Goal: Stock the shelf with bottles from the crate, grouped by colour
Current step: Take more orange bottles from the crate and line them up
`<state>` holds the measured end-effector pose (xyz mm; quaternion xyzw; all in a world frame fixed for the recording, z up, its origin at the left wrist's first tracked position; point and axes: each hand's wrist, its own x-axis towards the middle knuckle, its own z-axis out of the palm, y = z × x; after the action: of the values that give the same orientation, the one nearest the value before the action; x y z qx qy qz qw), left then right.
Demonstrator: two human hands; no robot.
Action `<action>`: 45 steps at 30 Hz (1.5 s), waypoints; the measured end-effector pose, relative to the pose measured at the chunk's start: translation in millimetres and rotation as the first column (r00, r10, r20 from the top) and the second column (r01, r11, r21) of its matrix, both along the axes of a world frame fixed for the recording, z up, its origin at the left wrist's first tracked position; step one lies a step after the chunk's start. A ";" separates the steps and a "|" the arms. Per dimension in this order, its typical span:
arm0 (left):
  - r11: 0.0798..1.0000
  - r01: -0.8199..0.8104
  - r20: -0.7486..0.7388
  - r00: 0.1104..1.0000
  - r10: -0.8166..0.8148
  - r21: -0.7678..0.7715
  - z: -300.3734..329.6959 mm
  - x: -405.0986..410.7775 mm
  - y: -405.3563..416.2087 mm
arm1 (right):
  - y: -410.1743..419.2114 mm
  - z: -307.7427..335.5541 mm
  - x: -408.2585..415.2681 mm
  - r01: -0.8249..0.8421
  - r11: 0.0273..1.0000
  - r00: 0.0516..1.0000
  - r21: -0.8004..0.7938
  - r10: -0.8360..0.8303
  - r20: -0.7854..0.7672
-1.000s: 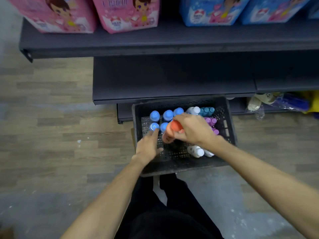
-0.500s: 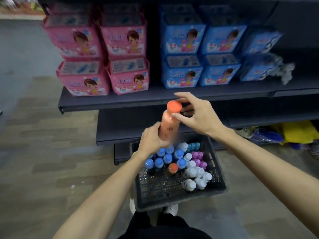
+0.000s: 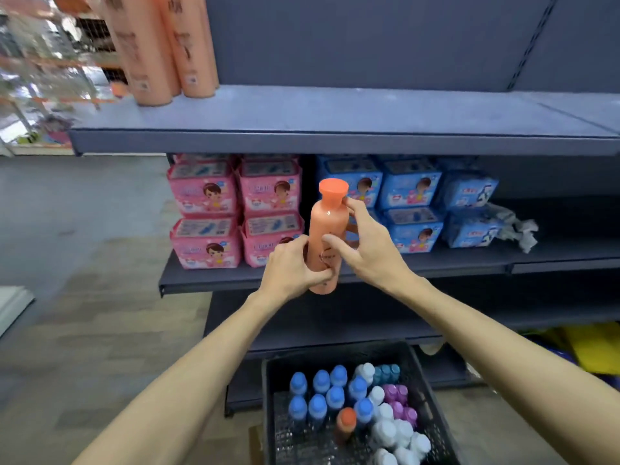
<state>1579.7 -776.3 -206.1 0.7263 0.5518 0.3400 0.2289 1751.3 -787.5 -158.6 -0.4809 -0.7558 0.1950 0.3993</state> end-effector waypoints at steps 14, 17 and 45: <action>0.917 -0.035 0.065 0.998 0.011 0.397 202.0 -55.0 -21.5 | 21.8 188.2 -67.5 -0.106 0.947 0.978 0.302 0.153 -0.139; 0.892 -0.069 0.059 0.997 0.048 0.446 215.3 -70.1 -12.6 | 30.0 210.1 -85.9 -0.116 0.938 0.974 0.328 0.172 -0.149; 0.840 -0.493 -0.020 0.860 0.510 0.224 231.1 -160.5 114.2 | 174.2 245.0 -215.2 -0.096 0.975 0.991 0.199 0.113 -0.073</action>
<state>1419.3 -662.2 25.1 0.5895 0.6919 0.4157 0.0314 1536.2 -613.2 86.4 -0.3904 -0.7782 0.1606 0.4650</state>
